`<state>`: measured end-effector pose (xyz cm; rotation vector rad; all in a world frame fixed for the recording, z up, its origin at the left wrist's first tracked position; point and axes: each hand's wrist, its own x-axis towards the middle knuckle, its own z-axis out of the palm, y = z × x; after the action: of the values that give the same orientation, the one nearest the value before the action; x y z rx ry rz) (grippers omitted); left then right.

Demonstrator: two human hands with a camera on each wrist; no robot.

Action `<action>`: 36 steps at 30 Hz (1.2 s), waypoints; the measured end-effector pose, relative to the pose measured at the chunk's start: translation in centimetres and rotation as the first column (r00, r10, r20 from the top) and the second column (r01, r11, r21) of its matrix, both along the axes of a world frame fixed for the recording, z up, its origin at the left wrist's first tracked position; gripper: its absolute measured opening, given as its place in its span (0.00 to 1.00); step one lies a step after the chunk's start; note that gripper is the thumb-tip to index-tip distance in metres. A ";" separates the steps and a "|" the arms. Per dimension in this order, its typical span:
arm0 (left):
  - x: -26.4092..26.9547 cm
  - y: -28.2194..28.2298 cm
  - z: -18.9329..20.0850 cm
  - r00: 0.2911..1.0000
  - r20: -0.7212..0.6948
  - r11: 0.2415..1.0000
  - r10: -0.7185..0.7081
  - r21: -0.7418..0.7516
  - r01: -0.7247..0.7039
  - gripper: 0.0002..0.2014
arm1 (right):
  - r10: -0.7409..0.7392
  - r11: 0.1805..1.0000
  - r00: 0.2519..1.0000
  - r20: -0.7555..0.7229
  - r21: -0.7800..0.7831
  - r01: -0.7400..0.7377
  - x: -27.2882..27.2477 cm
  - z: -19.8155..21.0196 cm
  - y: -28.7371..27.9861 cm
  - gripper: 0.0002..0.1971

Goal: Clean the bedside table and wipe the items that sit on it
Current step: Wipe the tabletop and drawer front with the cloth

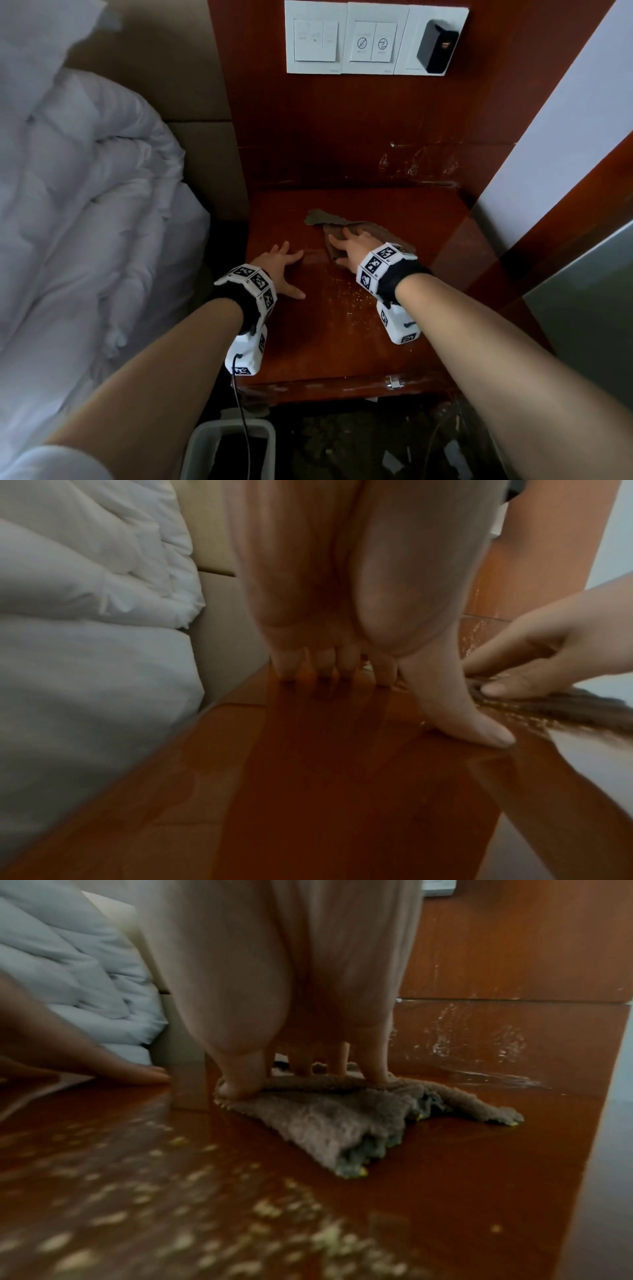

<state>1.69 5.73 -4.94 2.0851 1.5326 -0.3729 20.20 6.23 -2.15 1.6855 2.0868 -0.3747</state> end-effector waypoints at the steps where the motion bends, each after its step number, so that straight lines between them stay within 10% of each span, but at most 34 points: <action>1: 0.0 -0.1 0.0 1.000 0.006 1.000 0.003 0.003 -0.003 0.49 | 0.000 1.000 1.000 -0.011 -0.012 0.000 -0.3 -0.2 -0.2 0.29; 36: -0.8 -11.6 1.6 0.981 -0.007 0.977 0.195 0.085 -0.194 0.40 | 0.163 0.986 0.979 -0.120 0.000 -0.164 0.6 -1.5 -15.9 0.29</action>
<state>0.84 -5.89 -3.36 1.9751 1.7708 -0.2569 20.81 -9.62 -3.63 1.5059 2.2871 -0.4427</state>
